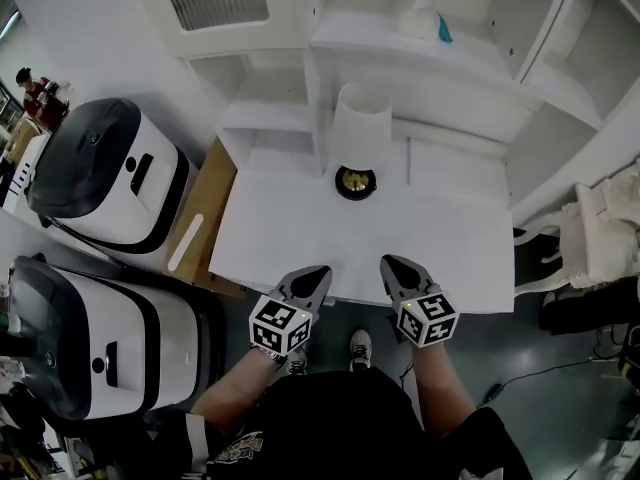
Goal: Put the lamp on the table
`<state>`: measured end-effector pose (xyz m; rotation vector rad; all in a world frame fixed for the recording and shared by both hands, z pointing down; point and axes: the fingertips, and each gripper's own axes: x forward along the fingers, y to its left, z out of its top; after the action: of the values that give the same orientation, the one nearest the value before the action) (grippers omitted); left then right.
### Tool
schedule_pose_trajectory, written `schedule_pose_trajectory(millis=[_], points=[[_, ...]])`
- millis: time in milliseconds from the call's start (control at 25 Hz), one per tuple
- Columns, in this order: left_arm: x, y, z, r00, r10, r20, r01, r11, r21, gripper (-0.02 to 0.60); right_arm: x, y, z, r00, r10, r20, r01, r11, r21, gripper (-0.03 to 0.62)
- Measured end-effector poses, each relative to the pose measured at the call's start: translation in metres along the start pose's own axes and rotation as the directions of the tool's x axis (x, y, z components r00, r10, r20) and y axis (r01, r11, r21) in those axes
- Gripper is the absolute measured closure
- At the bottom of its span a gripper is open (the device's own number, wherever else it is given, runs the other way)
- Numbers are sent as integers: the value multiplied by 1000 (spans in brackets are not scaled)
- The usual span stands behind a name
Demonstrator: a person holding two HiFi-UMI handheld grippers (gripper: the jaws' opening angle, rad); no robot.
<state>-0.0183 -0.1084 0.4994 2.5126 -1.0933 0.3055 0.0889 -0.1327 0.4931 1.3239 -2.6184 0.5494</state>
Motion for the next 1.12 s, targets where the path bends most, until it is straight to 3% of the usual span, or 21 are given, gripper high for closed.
schedule_pose_trajectory(millis=[440, 1120], points=[[-44, 12, -12, 995, -100, -7, 100, 995, 19, 575, -14, 56, -14, 992, -121, 20, 120, 992, 24, 568], [-84, 36, -24, 982, -189, -24, 190, 981, 37, 575, -4, 114, -27, 978, -203, 41, 201, 978, 46, 568]])
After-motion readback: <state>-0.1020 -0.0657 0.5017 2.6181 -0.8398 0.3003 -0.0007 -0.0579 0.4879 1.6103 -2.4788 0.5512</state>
